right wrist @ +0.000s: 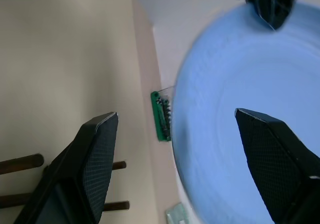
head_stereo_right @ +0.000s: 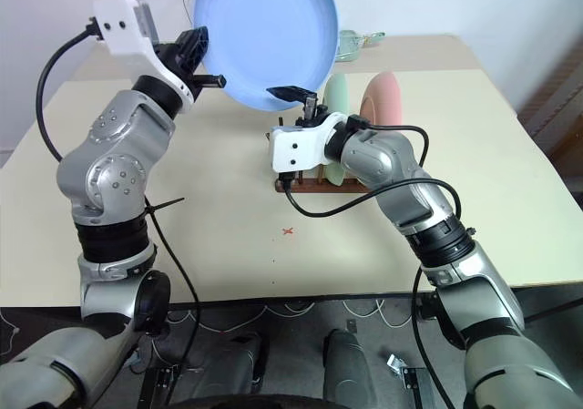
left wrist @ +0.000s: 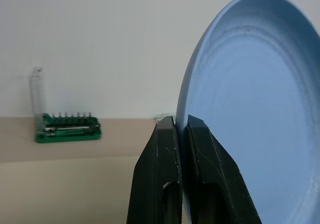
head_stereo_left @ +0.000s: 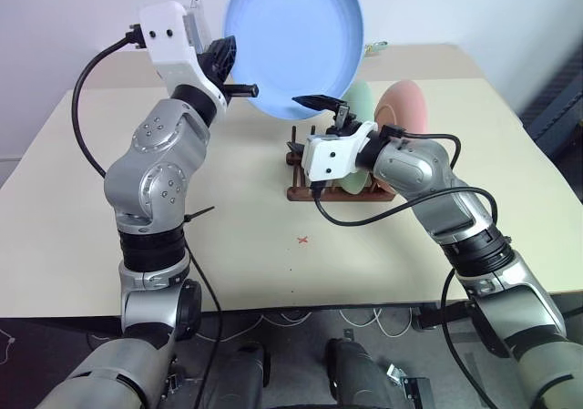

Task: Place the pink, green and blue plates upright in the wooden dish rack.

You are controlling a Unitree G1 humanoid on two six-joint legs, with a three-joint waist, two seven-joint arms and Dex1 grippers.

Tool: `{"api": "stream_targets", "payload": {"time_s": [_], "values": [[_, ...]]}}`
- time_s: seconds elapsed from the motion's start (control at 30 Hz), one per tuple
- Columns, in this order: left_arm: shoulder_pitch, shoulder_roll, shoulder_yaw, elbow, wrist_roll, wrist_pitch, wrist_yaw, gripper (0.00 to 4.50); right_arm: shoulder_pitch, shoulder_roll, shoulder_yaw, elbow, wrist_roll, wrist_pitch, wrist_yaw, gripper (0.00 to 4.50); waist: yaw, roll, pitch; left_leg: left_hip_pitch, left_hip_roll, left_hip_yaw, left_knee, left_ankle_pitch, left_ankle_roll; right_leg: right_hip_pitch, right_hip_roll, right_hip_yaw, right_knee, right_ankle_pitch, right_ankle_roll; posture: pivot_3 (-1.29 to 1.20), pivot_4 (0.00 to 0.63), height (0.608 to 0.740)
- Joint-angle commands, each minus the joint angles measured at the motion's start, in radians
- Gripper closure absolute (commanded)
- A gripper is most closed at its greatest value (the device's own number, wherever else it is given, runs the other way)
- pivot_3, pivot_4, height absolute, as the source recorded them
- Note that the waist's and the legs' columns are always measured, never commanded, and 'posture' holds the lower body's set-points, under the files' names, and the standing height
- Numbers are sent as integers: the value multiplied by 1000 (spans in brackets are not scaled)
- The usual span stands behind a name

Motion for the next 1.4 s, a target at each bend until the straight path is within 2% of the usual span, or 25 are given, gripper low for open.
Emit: {"api": "stream_targets", "payload": {"time_s": [0.03, 0.13, 0.33, 0.4, 0.5, 0.7, 0.8, 0.93, 1.0, 1.07, 1.17, 1.3, 1.4], "values": [[-20, -23, -5, -94, -36, 44, 20, 4475, -42, 4, -7, 17, -54, -34, -33, 687, 1, 0, 0, 0, 0, 0, 0, 0, 0, 0, 0, 0, 0, 0, 0, 0, 150, 740], [-26, -25, 2, -116, -45, 68, 25, 4500, -48, 7, -11, 36, -75, -45, -42, 1529, 0, 0, 0, 0, 0, 0, 0, 0, 0, 0, 0, 0, 0, 0, 0, 0, 150, 740], [-30, -22, 16, -111, -44, 73, 31, 4500, -57, 12, -16, 47, -99, -70, -59, 4477, -1, 0, 0, 0, 0, 0, 0, 0, 0, 0, 0, 0, 0, 0, 0, 0, 150, 740], [-30, -34, 39, -102, -52, 58, 38, 4500, -60, 11, -17, 47, -112, -81, -73, 4477, 1, 0, 0, 0, 0, 0, 0, 0, -1, 0, 0, 0, 0, 0, 0, 0, 150, 740], [-38, -64, 101, -85, -81, 21, 56, 3492, -65, 12, -22, 47, -124, -97, -87, 4500, 4, 0, 0, 0, 0, 0, 0, 0, -1, 1, 0, 0, -1, 0, 0, 0, 150, 740], [-84, -46, 227, -17, -60, -100, 132, 516, -63, 27, -38, 41, -97, -117, -86, 4500, -1, 0, 0, 0, 0, 0, 0, 0, -1, 1, 0, 0, -1, 0, 0, 0, 150, 740], [-82, 17, 259, 33, -28, -156, 127, 516, -60, 46, -52, 25, -54, -119, -79, 4500, -4, 0, 0, 1, 0, 0, -1, 1, -1, 1, 0, 0, 0, 0, 0, 0, 150, 740], [-7, 187, 231, 129, 83, -225, 49, 516, -53, 116, -107, -17, 95, -50, -47, 4500, -4, 0, 0, 1, 0, 0, -1, 1, -1, 0, 1, 0, 0, 0, 0, 0, 150, 740], [16, 229, 226, 164, 101, -239, 28, 516, -52, 137, -126, -36, 149, -24, -28, 4500, 0, 0, 0, 1, 0, 0, -1, 1, -1, 0, 1, 0, 0, 0, 0, 0, 150, 740], [79, 288, 221, 213, 108, -229, -43, 516, -57, 201, -191, -89, 337, 85, 13, 4500, 1, 0, 0, 1, 0, -1, 0, 1, -1, 1, 1, 0, 0, 0, 0, 0, 150, 740], [238, 381, 135, 232, 149, -292, -233, 516, -61, 273, -288, -181, 620, 301, 67, 4500, -5, 1, 0, 1, 0, -1, -1, 0, -1, 0, 1, 0, 0, 0, 0, 0, 150, 740], [407, 408, 87, 198, 125, -348, -409, 516, -48, 310, -363, -299, 885, 558, 59, 4500, -2, 1, 0, 1, 0, -2, -2, -2, 4, 0, 1, 0, 0, 0, -1, 0, 150, 740], [525, 405, 64, 128, 84, -382, -538, 516, -17, 354, -419, -361, 1068, 733, -19, 4500, -2, 1, 0, 0, 1, -2, -3, -2, 4, -2, 1, 0, 1, 1, -2, 0, 150, 740]]}}
